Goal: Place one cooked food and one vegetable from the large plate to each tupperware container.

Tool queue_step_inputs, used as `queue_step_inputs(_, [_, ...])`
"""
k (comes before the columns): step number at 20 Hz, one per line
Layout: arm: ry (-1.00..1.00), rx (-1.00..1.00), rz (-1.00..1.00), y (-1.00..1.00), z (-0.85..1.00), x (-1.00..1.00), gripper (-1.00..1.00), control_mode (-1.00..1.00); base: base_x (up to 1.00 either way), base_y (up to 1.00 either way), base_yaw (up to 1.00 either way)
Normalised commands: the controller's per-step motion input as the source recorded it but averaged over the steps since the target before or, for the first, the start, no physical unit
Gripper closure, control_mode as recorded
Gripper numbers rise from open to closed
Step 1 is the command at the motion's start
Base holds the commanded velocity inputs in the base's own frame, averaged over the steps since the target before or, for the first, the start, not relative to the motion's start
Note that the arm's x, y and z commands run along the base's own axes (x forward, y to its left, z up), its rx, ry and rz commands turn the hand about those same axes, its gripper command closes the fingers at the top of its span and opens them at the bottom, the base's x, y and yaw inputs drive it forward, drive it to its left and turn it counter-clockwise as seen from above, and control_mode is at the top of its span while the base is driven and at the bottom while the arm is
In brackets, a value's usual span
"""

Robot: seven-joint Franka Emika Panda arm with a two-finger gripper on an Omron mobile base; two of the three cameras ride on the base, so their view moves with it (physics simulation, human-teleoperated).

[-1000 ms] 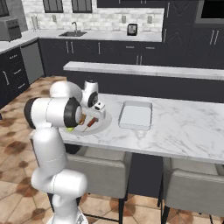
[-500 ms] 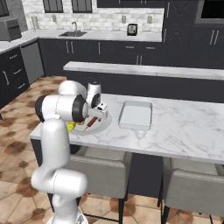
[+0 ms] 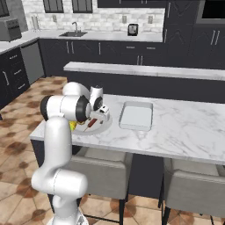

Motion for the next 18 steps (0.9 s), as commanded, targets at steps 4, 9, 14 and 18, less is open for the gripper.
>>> queue_step_inputs(4, [0.00, 0.00, 0.00, 0.00, -0.18, 0.00, 1.00, -1.00, 0.00, 0.00, 0.00])
queue_step_inputs(9, [0.06, 0.00, 0.00, 0.00, -0.04, 0.00, 1.00, -1.00, 0.00, 0.00, 0.00])
queue_step_inputs(14, [0.11, -0.01, -0.02, 0.00, 0.13, -0.10, 1.00, -1.00, 0.00, 0.00, 0.00])
queue_step_inputs(18, [0.05, -0.02, -0.01, -0.25, 0.66, -0.21, 1.00, -1.00, 0.00, 0.00, 0.00])
